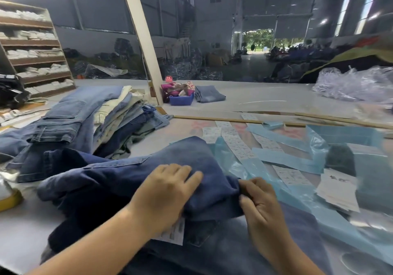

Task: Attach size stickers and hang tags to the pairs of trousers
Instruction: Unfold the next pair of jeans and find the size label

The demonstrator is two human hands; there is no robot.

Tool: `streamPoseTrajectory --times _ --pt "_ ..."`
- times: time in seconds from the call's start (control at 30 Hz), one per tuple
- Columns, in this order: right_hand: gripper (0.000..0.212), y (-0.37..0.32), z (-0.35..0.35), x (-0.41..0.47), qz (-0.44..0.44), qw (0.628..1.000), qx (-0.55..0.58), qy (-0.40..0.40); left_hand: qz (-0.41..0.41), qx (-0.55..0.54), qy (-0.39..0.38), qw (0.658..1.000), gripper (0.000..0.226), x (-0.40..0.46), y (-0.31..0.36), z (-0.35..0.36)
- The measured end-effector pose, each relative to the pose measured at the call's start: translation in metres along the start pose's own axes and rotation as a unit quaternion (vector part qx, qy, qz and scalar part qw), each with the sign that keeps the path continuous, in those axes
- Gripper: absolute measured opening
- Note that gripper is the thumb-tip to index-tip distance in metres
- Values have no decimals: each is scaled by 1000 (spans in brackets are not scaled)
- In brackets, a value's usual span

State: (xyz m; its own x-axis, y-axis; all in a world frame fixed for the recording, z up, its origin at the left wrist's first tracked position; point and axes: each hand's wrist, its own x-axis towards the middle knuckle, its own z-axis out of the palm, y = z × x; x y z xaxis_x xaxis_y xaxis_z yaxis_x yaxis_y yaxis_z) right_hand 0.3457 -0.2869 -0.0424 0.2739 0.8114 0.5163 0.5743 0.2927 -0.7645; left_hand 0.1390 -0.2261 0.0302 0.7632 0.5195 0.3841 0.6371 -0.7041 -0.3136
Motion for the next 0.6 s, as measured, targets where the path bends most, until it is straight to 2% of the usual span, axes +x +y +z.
streamPoseTrajectory --times 0.03,0.1,0.13,0.17,0.2,0.27,0.33,0.4,0.47,0.53,0.6 --pt "29 1 -3 1 -2 999 -41 9 -35 -58 31 997 35 5 -5 -2" --pt "24 4 -10 1 20 997 -68 16 -132 -186 108 968 19 14 -15 -14" --pt "24 4 -13 0 46 998 -37 -10 -175 -233 139 947 13 19 -19 -19" --pt "34 3 -14 0 78 995 23 -54 -208 -272 157 926 9 24 -21 -25" --pt "45 2 -14 -1 101 984 98 -109 -231 -309 155 910 7 29 -22 -29" --pt "54 -2 -10 -1 115 947 215 -210 -245 -355 91 898 10 35 -25 -37" --pt "52 -5 -2 -5 90 941 219 -243 -239 -365 12 900 11 35 -27 -42" --pt "39 -5 2 -5 54 970 165 -170 -224 -340 -10 913 10 32 -28 -45" --pt "36 -3 -4 1 27 987 151 -45 -205 -274 39 939 5 28 -29 -46" --pt "42 -3 -21 13 9 991 108 72 -165 -192 85 964 13 23 -29 -46" --pt "44 -4 -39 24 -14 986 50 158 -133 -145 74 978 18 17 -29 -43"
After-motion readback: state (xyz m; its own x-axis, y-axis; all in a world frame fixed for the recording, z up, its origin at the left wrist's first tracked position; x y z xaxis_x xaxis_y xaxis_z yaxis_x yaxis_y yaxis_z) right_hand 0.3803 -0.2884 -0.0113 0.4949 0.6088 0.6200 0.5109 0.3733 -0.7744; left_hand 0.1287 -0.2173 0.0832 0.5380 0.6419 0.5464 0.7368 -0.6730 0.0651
